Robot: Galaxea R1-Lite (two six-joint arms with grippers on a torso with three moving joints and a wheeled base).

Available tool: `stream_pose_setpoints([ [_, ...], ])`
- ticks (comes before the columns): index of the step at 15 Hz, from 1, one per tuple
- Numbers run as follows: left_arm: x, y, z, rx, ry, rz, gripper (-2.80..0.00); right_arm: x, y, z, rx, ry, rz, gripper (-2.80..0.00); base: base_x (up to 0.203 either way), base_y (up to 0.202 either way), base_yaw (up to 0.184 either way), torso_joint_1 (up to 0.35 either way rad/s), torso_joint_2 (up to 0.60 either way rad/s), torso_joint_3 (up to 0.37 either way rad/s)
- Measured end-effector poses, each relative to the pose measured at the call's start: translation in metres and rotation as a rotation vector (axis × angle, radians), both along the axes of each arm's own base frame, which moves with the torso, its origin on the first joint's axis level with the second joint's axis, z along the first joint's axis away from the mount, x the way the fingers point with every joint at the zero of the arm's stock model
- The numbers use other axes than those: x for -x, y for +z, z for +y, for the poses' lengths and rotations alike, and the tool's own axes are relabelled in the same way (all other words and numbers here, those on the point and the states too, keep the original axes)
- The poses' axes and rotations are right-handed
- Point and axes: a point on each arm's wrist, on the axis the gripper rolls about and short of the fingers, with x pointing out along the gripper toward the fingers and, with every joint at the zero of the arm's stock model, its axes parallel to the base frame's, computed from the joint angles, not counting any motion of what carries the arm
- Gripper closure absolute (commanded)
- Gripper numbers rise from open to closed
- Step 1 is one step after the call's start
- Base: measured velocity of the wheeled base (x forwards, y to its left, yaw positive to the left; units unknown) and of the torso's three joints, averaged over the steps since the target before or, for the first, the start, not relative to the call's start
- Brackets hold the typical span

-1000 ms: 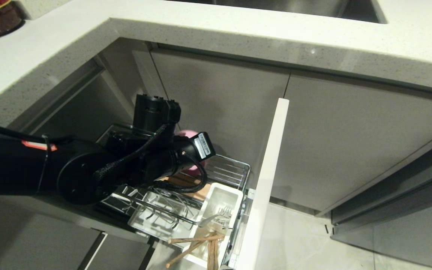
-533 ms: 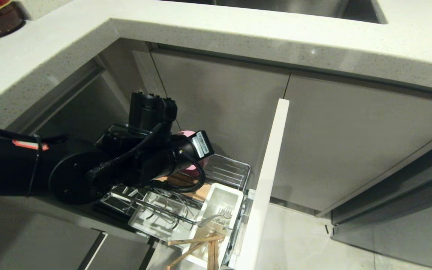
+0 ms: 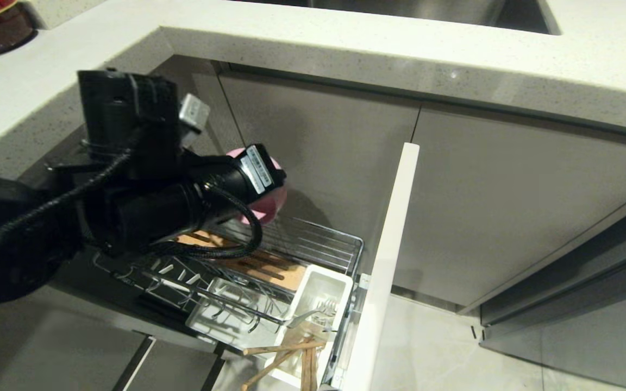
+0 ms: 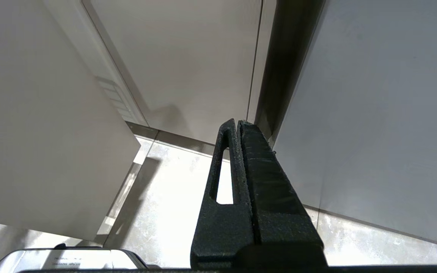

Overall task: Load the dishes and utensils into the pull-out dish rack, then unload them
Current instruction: Take the bowl out of the cupboard

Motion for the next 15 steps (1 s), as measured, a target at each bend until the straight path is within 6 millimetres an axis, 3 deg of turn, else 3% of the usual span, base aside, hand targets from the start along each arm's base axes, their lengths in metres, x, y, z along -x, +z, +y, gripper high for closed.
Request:
stream_pose_setpoints([
  [5,0.054,0.058,0.035,-0.002,0.087,-0.247,0.0,0.0,0.0,0.0,0.0,0.0,0.0,0.0,0.0,0.0,0.0,0.0,0.0,0.0],
  [9,0.103,0.103,0.076,0.073,0.138,-0.426,0.0,0.0,0.0,0.0,0.0,0.0,0.0,0.0,0.0,0.0,0.0,0.0,0.0,0.0],
  [12,0.127,0.121,0.101,0.096,0.171,-0.519,0.0,0.0,0.0,0.0,0.0,0.0,0.0,0.0,0.0,0.0,0.0,0.0,0.0,0.0],
  [15,0.136,0.132,0.123,0.035,0.299,-0.593,0.0,0.0,0.0,0.0,0.0,0.0,0.0,0.0,0.0,0.0,0.0,0.0,0.0,0.0],
])
